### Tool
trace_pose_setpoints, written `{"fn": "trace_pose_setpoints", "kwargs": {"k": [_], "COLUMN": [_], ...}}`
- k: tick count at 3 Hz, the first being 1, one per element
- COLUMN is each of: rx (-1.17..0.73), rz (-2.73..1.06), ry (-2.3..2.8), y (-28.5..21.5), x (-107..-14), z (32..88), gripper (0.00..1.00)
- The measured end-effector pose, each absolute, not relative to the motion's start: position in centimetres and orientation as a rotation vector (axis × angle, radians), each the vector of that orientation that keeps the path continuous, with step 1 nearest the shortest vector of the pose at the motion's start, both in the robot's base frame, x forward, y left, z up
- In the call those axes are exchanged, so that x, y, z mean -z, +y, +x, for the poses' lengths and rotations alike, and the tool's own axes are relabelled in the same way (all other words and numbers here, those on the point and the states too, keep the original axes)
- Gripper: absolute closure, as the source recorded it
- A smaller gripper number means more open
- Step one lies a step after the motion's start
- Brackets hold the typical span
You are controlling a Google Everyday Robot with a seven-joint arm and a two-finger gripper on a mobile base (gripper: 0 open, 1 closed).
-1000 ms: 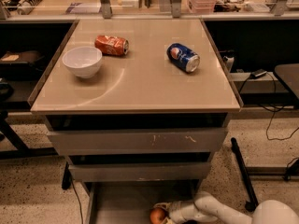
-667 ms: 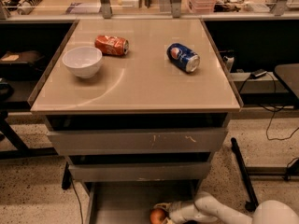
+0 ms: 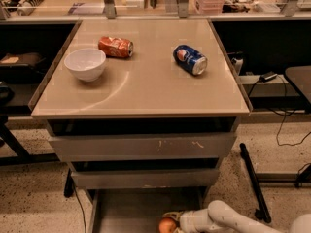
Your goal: Pick orange from bottom drawer and place on counter
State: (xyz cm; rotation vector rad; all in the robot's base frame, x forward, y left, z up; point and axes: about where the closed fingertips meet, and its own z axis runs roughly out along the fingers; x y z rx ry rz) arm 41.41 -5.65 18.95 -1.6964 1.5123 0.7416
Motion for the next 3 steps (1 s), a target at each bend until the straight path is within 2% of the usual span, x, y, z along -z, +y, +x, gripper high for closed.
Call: {"fn": "trace_pose_setpoints", "kwargs": {"k": [3], "rx": [-0.458], "rz": [-1.808], "ry": [1.441], "y": [-8.6], "x": [-37.7], "z": [40.7], "gripper": [1.00]}}
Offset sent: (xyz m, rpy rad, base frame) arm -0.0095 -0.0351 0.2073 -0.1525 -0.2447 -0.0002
